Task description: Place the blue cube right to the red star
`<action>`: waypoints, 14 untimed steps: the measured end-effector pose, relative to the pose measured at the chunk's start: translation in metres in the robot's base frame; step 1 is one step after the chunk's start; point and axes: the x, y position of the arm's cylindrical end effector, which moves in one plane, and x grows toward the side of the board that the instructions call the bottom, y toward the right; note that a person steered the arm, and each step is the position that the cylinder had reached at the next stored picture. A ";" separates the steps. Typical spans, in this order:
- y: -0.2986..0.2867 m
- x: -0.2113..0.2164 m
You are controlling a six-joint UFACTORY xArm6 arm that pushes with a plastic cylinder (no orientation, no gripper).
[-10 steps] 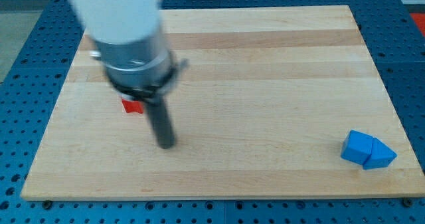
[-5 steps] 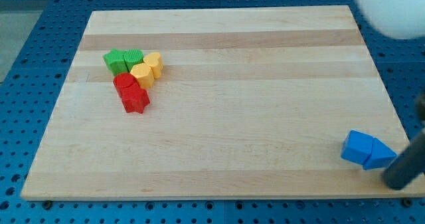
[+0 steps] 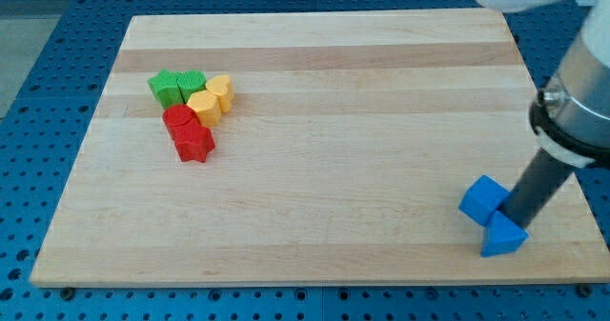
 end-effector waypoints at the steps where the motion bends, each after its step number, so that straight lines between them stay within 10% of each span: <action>1: -0.016 -0.023; 3: -0.044 -0.070; 7: -0.027 -0.025; 14: -0.175 -0.116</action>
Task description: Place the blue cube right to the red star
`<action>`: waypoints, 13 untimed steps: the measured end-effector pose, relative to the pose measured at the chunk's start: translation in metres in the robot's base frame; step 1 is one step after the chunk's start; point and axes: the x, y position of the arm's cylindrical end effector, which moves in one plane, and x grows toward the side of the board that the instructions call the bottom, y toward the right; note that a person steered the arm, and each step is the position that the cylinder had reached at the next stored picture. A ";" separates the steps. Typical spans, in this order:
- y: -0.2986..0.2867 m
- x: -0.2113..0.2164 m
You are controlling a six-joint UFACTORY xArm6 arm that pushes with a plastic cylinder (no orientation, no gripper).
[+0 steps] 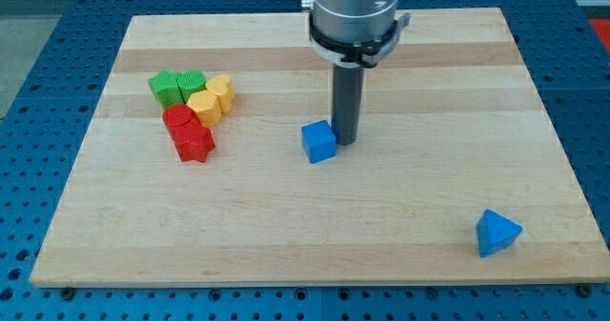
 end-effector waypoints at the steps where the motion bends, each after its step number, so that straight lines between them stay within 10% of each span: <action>1: -0.007 0.000; 13: -0.087 -0.010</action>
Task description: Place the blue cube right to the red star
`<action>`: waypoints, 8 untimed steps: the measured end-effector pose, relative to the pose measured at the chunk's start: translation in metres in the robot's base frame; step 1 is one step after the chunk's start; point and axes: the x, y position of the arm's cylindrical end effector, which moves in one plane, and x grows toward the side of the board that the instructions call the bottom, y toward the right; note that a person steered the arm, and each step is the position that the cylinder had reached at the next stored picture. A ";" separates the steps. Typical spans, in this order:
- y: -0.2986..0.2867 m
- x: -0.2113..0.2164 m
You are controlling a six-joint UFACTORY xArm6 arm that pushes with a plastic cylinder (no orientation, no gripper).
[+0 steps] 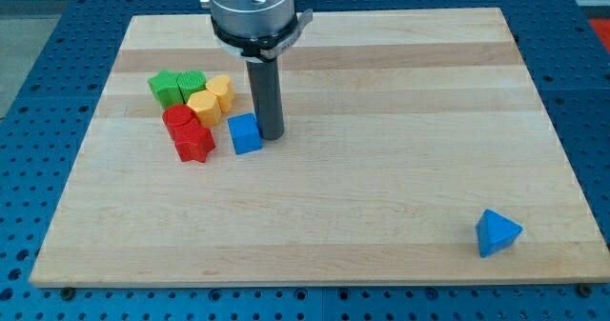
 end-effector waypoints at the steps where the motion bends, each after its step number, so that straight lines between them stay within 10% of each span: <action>1: -0.003 0.000; 8: -0.011 0.006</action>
